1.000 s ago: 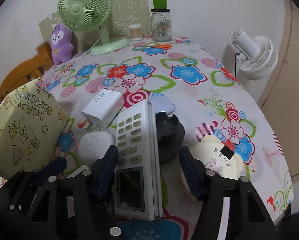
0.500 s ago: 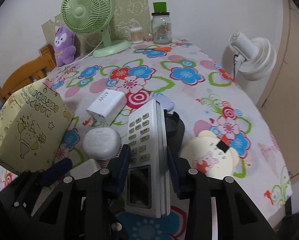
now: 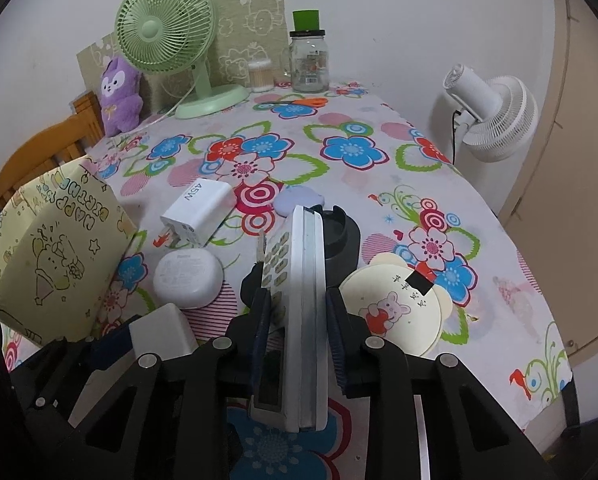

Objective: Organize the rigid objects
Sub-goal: 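Grasp the white remote with the right gripper while the left gripper grasps the white square block, then carry the remote with the right gripper while the left gripper carries the block toward the gift box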

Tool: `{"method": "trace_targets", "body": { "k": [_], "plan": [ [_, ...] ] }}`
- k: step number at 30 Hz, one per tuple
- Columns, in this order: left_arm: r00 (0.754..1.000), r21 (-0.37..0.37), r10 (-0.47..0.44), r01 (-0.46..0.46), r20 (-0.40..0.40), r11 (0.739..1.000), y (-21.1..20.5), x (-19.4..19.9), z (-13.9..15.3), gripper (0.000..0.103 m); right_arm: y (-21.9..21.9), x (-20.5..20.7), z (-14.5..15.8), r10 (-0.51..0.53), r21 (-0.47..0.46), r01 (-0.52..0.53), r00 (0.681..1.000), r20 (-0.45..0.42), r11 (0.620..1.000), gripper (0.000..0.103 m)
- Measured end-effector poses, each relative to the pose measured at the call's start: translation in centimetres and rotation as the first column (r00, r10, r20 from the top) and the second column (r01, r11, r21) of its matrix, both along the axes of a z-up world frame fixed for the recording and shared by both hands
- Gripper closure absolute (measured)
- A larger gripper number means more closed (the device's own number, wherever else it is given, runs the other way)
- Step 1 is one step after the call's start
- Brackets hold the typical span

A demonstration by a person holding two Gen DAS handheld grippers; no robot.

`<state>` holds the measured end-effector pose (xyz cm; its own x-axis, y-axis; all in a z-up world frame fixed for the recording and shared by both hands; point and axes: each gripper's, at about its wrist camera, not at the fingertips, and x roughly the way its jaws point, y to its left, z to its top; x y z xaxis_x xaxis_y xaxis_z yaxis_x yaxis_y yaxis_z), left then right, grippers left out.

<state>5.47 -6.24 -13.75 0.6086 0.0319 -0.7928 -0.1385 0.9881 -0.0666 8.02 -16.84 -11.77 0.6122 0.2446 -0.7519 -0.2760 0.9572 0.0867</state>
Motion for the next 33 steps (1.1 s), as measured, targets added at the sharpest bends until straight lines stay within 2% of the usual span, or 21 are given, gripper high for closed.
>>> {"method": "trace_targets", "body": {
  "k": [3, 5, 7, 8, 9, 11, 12, 18, 33],
  "plan": [
    [1.0, -0.005, -0.004, 0.004, -0.002, 1.0, 0.1, 0.0, 0.0, 0.042, 0.1, 0.3, -0.2, 0.014, 0.018, -0.014, 1.0, -0.014, 1.0, 0.067],
    [1.0, -0.008, -0.007, 0.007, -0.002, 1.0, 0.1, 0.1, 0.1, 0.042, 0.2, 0.5, -0.5, 0.009, 0.015, -0.008, 1.0, -0.029, 1.0, 0.054],
    [1.0, -0.011, -0.011, 0.011, -0.003, 1.0, 0.2, 0.2, 0.1, 0.042, 0.7, 0.8, -1.1, 0.015, 0.001, -0.015, 0.998, -0.058, 1.0, 0.052],
    [1.0, -0.011, -0.012, 0.012, -0.003, 1.0, 0.2, 0.3, 0.1, 0.042, 1.1, 0.9, -1.3, 0.016, -0.017, -0.017, 0.999, -0.045, 1.0, 0.052],
    [1.0, -0.005, -0.016, 0.016, -0.003, 1.0, 0.2, 0.3, 0.0, 0.042, 1.1, 0.8, -1.4, 0.008, -0.026, -0.009, 0.999, -0.038, 1.0, 0.054],
    [1.0, -0.013, -0.014, 0.014, -0.007, 1.0, 0.3, 0.4, 0.1, 0.042, 1.3, 1.1, -1.5, 0.012, -0.026, -0.013, 0.999, -0.04, 1.0, 0.074],
    [1.0, -0.017, -0.016, 0.015, -0.009, 1.0, 0.3, 0.5, 0.1, 0.042, 1.2, 1.3, -1.5, 0.015, -0.011, -0.016, 0.998, -0.053, 1.0, 0.077],
    [0.999, -0.008, -0.034, 0.034, -0.001, 0.999, 0.0, 0.7, 0.7, 0.043, 0.9, 1.4, -1.3, 0.001, 0.004, -0.001, 0.998, -0.064, 1.0, 0.079],
    [0.997, -0.001, -0.059, 0.059, 0.05, 0.998, -0.2, 0.1, 3.9, 0.043, 0.5, 0.5, 2.4, -0.044, -0.005, 0.044, 0.999, 0.0, 0.999, 0.079]
  ]
}}
